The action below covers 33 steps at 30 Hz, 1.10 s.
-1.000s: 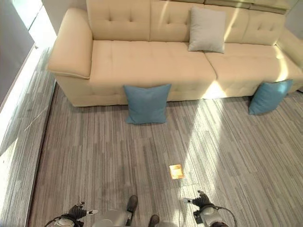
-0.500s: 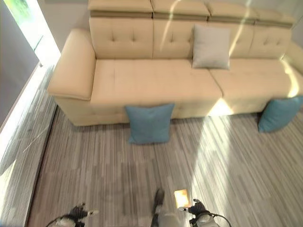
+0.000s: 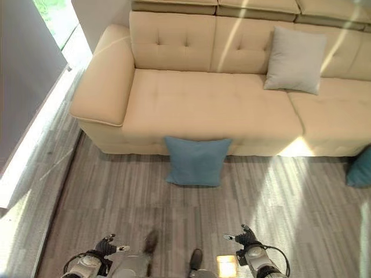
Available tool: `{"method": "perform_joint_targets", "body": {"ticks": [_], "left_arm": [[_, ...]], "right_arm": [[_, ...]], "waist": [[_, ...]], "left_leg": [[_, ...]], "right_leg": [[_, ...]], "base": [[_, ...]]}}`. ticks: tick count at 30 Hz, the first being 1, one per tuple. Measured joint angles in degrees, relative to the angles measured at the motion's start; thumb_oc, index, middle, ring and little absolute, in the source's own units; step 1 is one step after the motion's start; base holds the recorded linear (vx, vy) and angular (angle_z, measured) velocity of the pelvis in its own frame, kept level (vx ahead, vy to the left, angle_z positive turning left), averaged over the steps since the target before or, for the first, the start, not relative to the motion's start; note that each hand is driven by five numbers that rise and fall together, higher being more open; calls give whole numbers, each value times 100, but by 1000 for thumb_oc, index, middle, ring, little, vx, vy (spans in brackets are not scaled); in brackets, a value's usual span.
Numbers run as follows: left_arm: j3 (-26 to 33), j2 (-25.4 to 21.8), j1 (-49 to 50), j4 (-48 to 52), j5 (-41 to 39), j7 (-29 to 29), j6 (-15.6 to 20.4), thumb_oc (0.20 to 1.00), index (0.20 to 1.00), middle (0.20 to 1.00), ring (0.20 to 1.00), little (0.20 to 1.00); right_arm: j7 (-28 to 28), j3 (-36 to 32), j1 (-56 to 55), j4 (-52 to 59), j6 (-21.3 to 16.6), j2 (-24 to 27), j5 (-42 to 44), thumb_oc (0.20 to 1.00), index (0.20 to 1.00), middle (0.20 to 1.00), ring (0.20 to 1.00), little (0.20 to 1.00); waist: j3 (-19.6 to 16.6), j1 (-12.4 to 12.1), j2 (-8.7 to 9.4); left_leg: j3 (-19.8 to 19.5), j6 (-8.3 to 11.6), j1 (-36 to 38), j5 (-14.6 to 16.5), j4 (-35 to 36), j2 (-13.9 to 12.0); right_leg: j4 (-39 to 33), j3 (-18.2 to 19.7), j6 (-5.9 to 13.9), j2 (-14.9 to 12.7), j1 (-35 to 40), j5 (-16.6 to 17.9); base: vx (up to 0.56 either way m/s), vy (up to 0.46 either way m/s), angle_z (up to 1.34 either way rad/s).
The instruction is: Pick up all the scattered cushions and arrange them neatly on the sofa.
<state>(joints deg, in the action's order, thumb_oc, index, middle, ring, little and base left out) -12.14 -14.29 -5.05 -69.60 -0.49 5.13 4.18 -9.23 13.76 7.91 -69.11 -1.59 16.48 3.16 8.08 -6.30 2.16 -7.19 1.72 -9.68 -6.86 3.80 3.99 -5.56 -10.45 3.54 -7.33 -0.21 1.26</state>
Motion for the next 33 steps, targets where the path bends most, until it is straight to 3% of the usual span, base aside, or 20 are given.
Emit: {"method": "perform_joint_targets", "body": {"ticks": [1, 2, 4, 6, 8, 10, 12, 13, 14, 15, 16, 19, 20, 21, 23, 25, 27, 29, 31, 33], "left_arm": [[7, -33, 58, -38, 0, -2, -22, 1000, 1000, 1000, 1000, 1000], [53, -121, 140, -27, 0, 0, -34, 1000, 1000, 1000, 1000, 1000], [144, -267, 240, -113, 2, -13, -65, 1000, 1000, 1000, 1000, 1000], [147, -355, 164, -129, -2, -8, -66, 1000, 1000, 1000, 1000, 1000], [145, -416, 51, -147, -7, -4, -68, 1000, 1000, 1000, 1000, 1000], [143, -406, 57, -147, -8, 2, -61, 1000, 1000, 1000, 1000, 1000], [140, -376, 49, -167, -8, 2, -66, 1000, 1000, 1000, 1000, 1000], [142, -353, 70, -226, -9, 1, -68, 1000, 1000, 1000, 1000, 1000], [169, -295, 48, -491, -12, 4, -83, 1000, 1000, 1000, 1000, 1000], [210, -266, 102, -497, -13, 5, -108, 1000, 1000, 1000, 1000, 1000], [237, -224, 184, -482, -13, 6, -102, 1000, 1000, 1000, 1000, 1000], [333, -253, 339, -487, -15, 22, -99, 1000, 1000, 1000, 1000, 1000], [329, -255, 341, -481, -14, 21, -98, 1000, 1000, 1000, 1000, 1000], [322, -210, 342, -473, -14, 20, -96, 1000, 1000, 1000, 1000, 1000], [320, -146, 374, -465, -14, 17, -82, 1000, 1000, 1000, 1000, 1000], [325, -116, 362, -441, -18, 26, -57, 1000, 1000, 1000, 1000, 1000], [320, -71, 229, -374, -70, 25, -38, 1000, 1000, 1000, 1000, 1000], [313, -67, 164, -237, -99, 28, -9, 1000, 1000, 1000, 1000, 1000], [301, -62, 161, -239, -99, 20, -15, 1000, 1000, 1000, 1000, 1000], [297, -16, 149, -232, -97, 6, -18, 1000, 1000, 1000, 1000, 1000]], "right_arm": [[8, 2, -42, -36, 0, -57, -5, 1000, 1000, 1000, 1000, 1000], [19, 13, -143, -44, 0, -144, -6, 1000, 1000, 1000, 1000, 1000], [17, 73, -145, -39, -2, -213, -26, 1000, 1000, 1000, 1000, 1000], [24, 131, -29, -9, 0, -242, -95, 1000, 1000, 1000, 1000, 1000], [30, 206, 96, 145, 1, -265, -182, 1000, 1000, 1000, 1000, 1000], [36, 259, 91, 233, 4, -293, -219, 1000, 1000, 1000, 1000, 1000], [42, 270, 128, 250, 5, -309, -222, 1000, 1000, 1000, 1000, 1000], [42, 266, 150, 277, 6, -302, -222, 1000, 1000, 1000, 1000, 1000], [42, 264, 183, 280, 23, -305, -226, 1000, 1000, 1000, 1000, 1000], [41, 263, 168, 287, 36, -302, -226, 1000, 1000, 1000, 1000, 1000], [38, 264, 102, 274, 65, -295, -227, 1000, 1000, 1000, 1000, 1000], [55, 320, -9, 3, 127, -352, -226, 1000, 1000, 1000, 1000, 1000], [54, 320, -62, 1, 133, -339, -226, 1000, 1000, 1000, 1000, 1000], [44, 303, -54, 4, 127, -295, -226, 1000, 1000, 1000, 1000, 1000], [11, 283, 37, 43, 118, -225, -225, 1000, 1000, 1000, 1000, 1000], [-9, 248, 98, 80, 100, -139, -220, 1000, 1000, 1000, 1000, 1000], [-17, 241, 21, 183, 46, -12, -208, 1000, 1000, 1000, 1000, 1000], [-20, 223, 27, 175, 55, 60, -197, 1000, 1000, 1000, 1000, 1000], [-21, 220, 97, 183, 54, 36, -173, 1000, 1000, 1000, 1000, 1000], [-19, 177, 111, 180, 53, 53, -165, 1000, 1000, 1000, 1000, 1000]], "waist": [[8, 31, -5], [3, 31, -13], [-23, 17, -25], [-14, -103, -37], [-5, -76, -58], [-17, -77, -56], [-66, -81, 3], [-64, -81, -4], [-65, -78, -26], [-88, -60, -5], [-72, -17, -38], [-273, 4, 193], [-324, 52, 258], [-336, 44, 250], [-353, 56, 195], [-339, 58, 244], [-338, 68, 241], [-256, 48, 302], [-192, 59, 347], [-93, 59, 369]], "left_leg": [[98, -210, 88, -23, 24, 60], [193, -243, 265, 22, 52, 147], [449, -267, 582, 256, 11, 226], [667, -437, 705, 391, -47, 225], [672, -530, 771, 511, -86, 229], [683, -518, 911, 555, -19, 237], [677, -538, 933, 574, 23, 286], [678, -515, 941, 607, 21, 297], [673, -486, 963, 756, -8, 312], [697, -518, 1002, 761, 4, 326], [650, -528, 1116, 788, 14, 319], [424, -402, 1385, 1045, 26, 279], [288, -366, 1432, 1091, 33, 238], [230, -354, 1462, 1081, 26, 140], [35, -259, 1378, 1130, -227, -65], [-10, -48, 1001, 1241, -969, -70], [-325, 157, 739, 1379, -1490, -168], [-260, 187, 477, 1523, -1842, -286], [-283, 158, 517, 1526, -1367, -290], [-292, 53, 445, 1453, -774, -128]], "right_leg": [[4, 68, 163, -68, 66, -22], [57, 72, 407, -77, 86, -119], [939, -70, 436, -61, -38, -403], [2101, -126, 617, -173, -589, -619], [3031, -184, 660, -314, -1149, -700], [2412, -304, 583, -408, -1175, -652], [1543, -269, 663, -507, -1220, -340], [1139, -235, 699, -538, -1244, -100], [266, -163, 865, -622, -1307, 482], [12, -235, 886, -656, -1332, 695], [12, -291, 838, -693, -1380, 841], [145, -315, 719, -430, -1201, 963], [137, -301, 508, -302, -1058, 1001], [65, -320, 125, -192, -978, 1032], [38, -361, -89, 1, -837, 978], [38, -452, -234, 33, -793, 855], [37, -572, -423, 120, -668, 592], [35, -611, -603, 263, -652, 474], [32, -565, -731, 314, -632, 373], [29, -445, -662, 296, -621, 349]], "base": [[219, 155, -50], [229, 214, -63], [189, 219, -63], [120, 98, -55], [226, -12, -8], [194, -82, 10], [266, -125, 4], [360, -174, -10], [398, -227, -14], [426, -264, 4], [558, -365, 13], [346, -242, 35], [147, -146, 53], [146, -146, 35], [150, -204, 22], [167, -189, 31], [115, -98, 52], [153, -44, 28], [137, 42, -2], [137, 130, -27]]}}
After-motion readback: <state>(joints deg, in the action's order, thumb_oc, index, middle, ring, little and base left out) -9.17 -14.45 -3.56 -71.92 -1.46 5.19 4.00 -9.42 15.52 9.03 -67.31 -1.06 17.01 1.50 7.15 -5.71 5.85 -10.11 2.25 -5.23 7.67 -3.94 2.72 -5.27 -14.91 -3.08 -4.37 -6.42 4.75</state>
